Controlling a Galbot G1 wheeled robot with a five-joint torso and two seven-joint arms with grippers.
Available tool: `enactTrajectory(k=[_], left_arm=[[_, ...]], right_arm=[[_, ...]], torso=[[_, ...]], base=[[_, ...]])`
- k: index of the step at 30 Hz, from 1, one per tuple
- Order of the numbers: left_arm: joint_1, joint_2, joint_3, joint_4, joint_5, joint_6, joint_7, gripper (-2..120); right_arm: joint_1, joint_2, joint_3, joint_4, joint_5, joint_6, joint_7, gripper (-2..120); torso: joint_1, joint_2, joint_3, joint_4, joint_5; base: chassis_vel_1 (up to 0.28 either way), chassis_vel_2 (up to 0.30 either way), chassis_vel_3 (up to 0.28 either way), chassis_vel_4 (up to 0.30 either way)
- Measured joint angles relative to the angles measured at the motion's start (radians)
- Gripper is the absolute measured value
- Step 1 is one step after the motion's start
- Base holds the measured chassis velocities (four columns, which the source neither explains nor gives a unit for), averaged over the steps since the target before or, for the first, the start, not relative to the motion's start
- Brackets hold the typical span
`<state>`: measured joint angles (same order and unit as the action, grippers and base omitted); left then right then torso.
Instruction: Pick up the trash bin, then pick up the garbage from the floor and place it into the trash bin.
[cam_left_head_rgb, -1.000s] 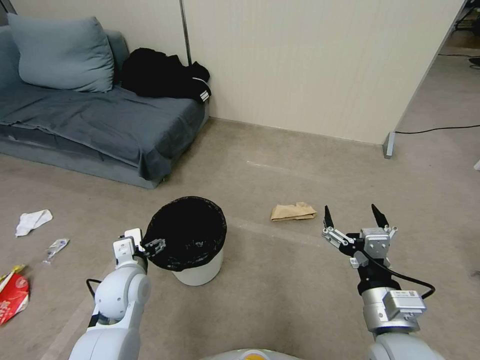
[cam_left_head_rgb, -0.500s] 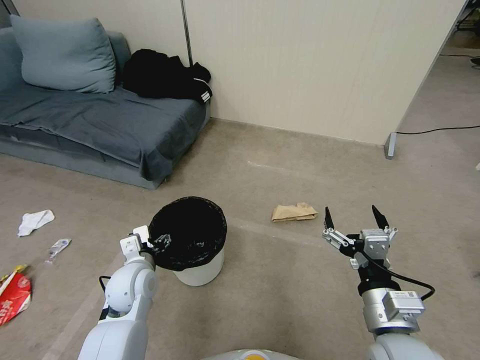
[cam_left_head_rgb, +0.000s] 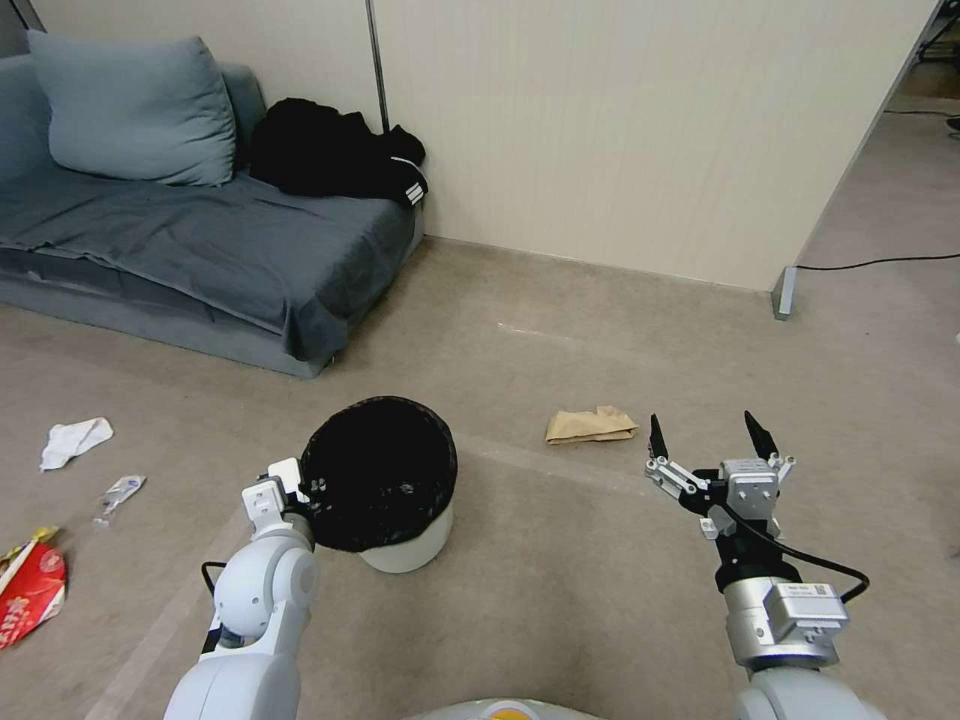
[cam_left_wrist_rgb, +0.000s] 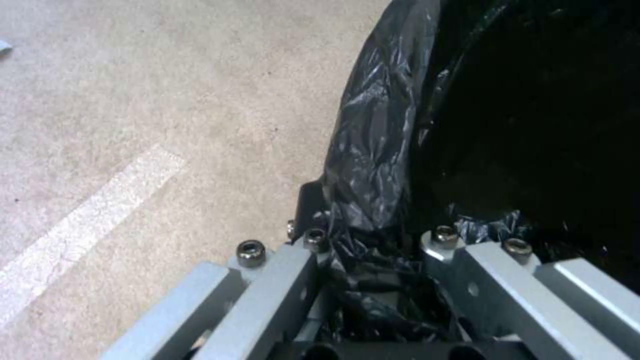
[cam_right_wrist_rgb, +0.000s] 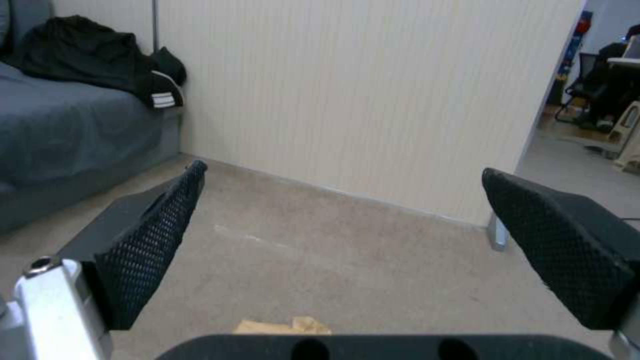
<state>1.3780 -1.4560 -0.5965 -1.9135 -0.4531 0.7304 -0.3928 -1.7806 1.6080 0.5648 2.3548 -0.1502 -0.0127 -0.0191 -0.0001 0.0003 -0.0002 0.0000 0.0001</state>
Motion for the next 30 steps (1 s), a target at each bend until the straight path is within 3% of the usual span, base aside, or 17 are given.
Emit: enactTrajectory(k=[8,16,23,30], left_arm=[[0.039,-0.009,-0.005,-0.042,0.001,0.004,0.003,7],[0.088,-0.014,-0.009,-0.145,0.017,0.018,0.016,1],[0.181,-0.044,0.001,-0.357,0.147,0.001,0.018,1],[0.251,-0.068,0.025,-0.504,0.219,-0.025,0.026,1]], right_arm=[[0.001,0.000,0.000,0.001,-0.015,0.013,0.009,100],[0.010,0.000,0.001,0.001,-0.053,0.048,-0.006,100],[0.014,0.000,0.010,-0.005,-0.059,0.088,-0.024,100],[0.015,0.000,-0.020,-0.020,0.007,0.139,-0.022,100]], torso=[[0.000,0.000,0.000,0.0000,-0.0008],[0.000,0.000,0.001,-0.0007,-0.0025],[0.000,-0.001,0.000,-0.0004,-0.0006],[0.000,0.000,0.000,-0.0002,0.0000]], base=[[0.000,0.000,0.000,0.000],[0.000,0.000,0.000,0.000],[0.000,0.000,0.000,0.000],[0.000,0.000,0.000,0.000]])
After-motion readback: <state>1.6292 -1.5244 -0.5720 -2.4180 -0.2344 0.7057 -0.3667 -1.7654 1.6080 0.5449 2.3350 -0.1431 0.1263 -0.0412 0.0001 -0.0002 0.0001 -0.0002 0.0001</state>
